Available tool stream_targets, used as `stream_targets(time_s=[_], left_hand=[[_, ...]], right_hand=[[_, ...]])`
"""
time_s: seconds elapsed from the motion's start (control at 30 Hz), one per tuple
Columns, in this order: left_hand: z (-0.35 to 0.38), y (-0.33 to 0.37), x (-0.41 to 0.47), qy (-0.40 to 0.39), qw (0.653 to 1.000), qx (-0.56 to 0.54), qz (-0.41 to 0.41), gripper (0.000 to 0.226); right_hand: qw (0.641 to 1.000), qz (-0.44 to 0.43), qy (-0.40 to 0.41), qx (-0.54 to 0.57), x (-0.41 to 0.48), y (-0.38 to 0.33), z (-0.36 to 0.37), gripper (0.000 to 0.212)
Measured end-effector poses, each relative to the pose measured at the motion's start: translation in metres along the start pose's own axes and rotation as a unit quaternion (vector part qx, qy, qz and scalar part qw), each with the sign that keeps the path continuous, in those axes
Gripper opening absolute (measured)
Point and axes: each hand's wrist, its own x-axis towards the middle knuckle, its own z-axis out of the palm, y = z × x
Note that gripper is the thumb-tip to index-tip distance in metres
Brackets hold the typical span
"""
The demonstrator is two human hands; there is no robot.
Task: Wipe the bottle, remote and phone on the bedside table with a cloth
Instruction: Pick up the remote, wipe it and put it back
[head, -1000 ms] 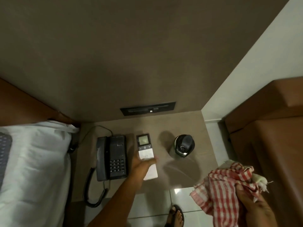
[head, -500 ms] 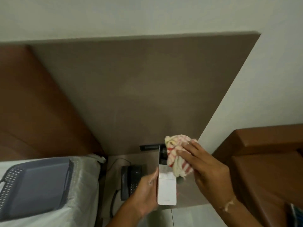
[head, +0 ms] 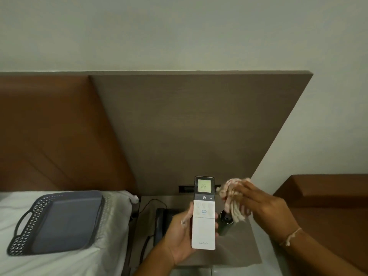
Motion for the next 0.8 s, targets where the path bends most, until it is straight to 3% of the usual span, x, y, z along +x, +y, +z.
stream_targets(time_s=[0.07,0.17,0.3,0.37,0.5,0.67,0.8], left_hand=[[-0.001,0.003,0.005,0.004,1.0,0.018,0.01,0.054],[0.005,0.004,0.012,-0.031,0.999,0.028,0.001,0.057],[0.004,0.004,0.023,-0.07,0.997,-0.016,0.033,0.05],[0.0,0.009,0.025,-0.092,0.994,-0.06,0.011,0.048],[-0.009,0.016,0.035,-0.021,0.999,0.013,0.036,0.06],[-0.005,0.021,0.04,-0.002,0.998,0.024,0.06,0.064],[0.002,0.013,0.041,-0.04,0.998,0.012,0.047,0.056]], right_hand=[[0.995,0.068,0.05,0.055,0.01,0.0,-0.007,0.06],[0.991,0.067,0.093,0.071,0.037,-0.023,-0.011,0.043],[0.998,0.025,0.038,0.052,0.045,-0.069,-0.003,0.058],[0.999,-0.007,0.011,0.038,0.033,-0.08,0.0,0.06],[0.993,-0.104,-0.059,0.014,-0.007,-0.09,0.003,0.061],[0.992,-0.047,0.002,0.118,-0.019,-0.083,-0.01,0.067],[0.987,0.089,0.046,0.129,0.021,-0.044,-0.031,0.056]])
